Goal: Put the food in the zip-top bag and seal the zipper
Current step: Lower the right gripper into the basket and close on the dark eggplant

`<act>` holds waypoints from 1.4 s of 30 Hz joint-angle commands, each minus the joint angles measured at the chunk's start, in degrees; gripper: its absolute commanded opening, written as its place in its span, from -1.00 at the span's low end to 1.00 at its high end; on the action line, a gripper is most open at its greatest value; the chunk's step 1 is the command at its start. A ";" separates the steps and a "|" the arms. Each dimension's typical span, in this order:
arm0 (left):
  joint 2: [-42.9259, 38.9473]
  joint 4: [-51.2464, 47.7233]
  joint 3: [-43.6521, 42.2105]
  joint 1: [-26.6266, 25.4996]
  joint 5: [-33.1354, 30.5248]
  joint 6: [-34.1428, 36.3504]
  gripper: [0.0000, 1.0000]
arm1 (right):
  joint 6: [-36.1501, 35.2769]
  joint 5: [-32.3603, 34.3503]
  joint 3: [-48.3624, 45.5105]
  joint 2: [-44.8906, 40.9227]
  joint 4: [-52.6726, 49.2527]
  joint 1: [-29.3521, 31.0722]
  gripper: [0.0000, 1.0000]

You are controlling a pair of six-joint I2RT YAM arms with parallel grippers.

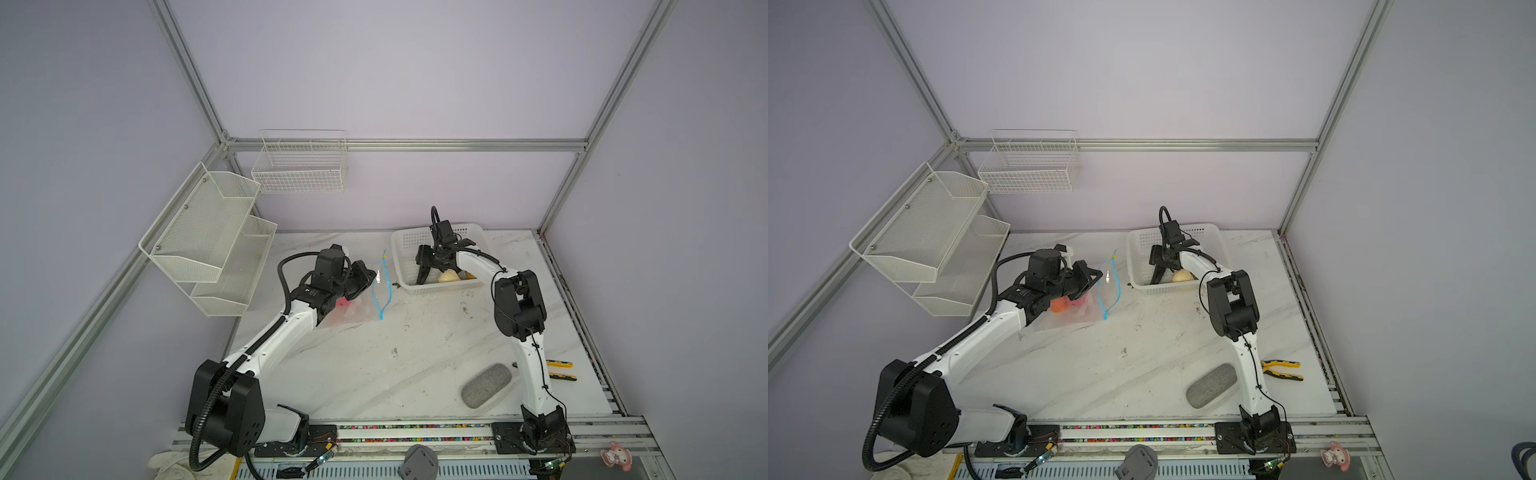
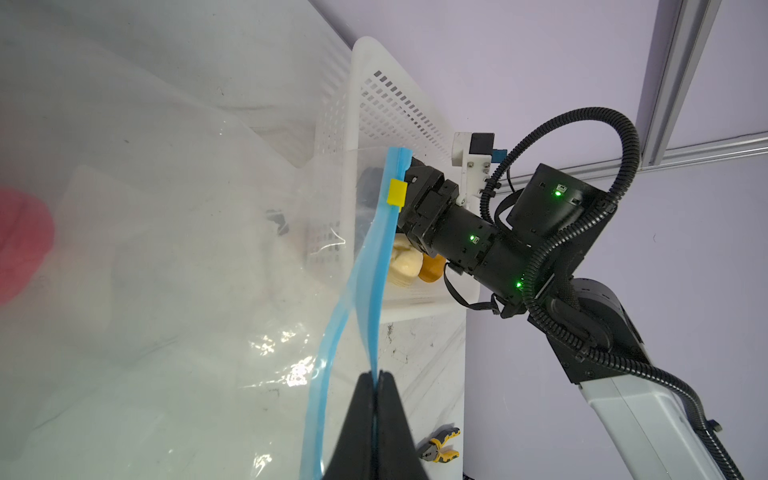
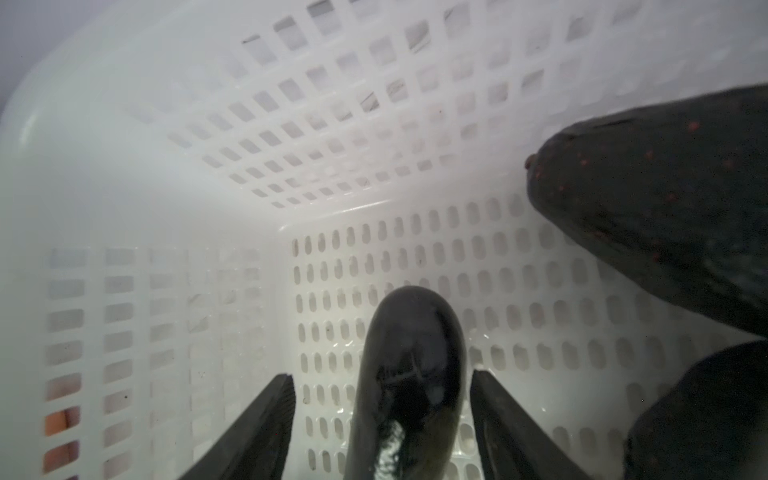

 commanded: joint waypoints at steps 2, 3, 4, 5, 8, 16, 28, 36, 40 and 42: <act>-0.90 2.29 -2.20 0.36 1.30 1.61 -1.00 | 0.58 2.05 1.70 1.73 -2.39 -0.32 0.40; -0.76 2.31 -2.23 0.35 1.45 1.61 -1.00 | 0.37 2.17 2.48 2.37 -2.68 -0.27 0.40; -0.72 2.31 -2.08 0.35 1.53 1.61 -1.00 | 0.17 2.37 3.25 3.00 -3.09 -0.28 0.39; -0.71 2.32 -2.19 0.35 1.52 1.61 -1.00 | -0.03 2.59 4.17 3.62 -3.48 -0.29 0.40; -0.77 2.35 -2.29 0.39 1.49 1.61 -1.00 | -0.64 2.79 7.34 5.95 -5.39 -0.36 0.37; -0.63 2.55 -2.37 0.65 1.61 1.61 -1.00 | -0.90 -0.13 12.22 9.20 -7.23 -0.29 0.22; -0.63 2.44 -2.33 1.01 1.82 1.70 -1.00 | -0.74 -1.79 14.53 10.83 -7.45 -0.39 -0.06; -0.67 2.43 -2.46 1.05 1.98 1.70 -1.00 | -0.92 -2.79 14.22 10.63 -7.28 -0.43 -0.10; -0.80 2.50 -2.61 1.10 1.85 1.72 -1.00 | -0.24 -3.10 14.31 10.97 -7.12 -0.44 -0.10; -0.80 2.56 -2.61 1.05 1.86 1.70 -1.00 | 0.00 -3.83 14.46 11.36 -7.01 -0.43 -0.10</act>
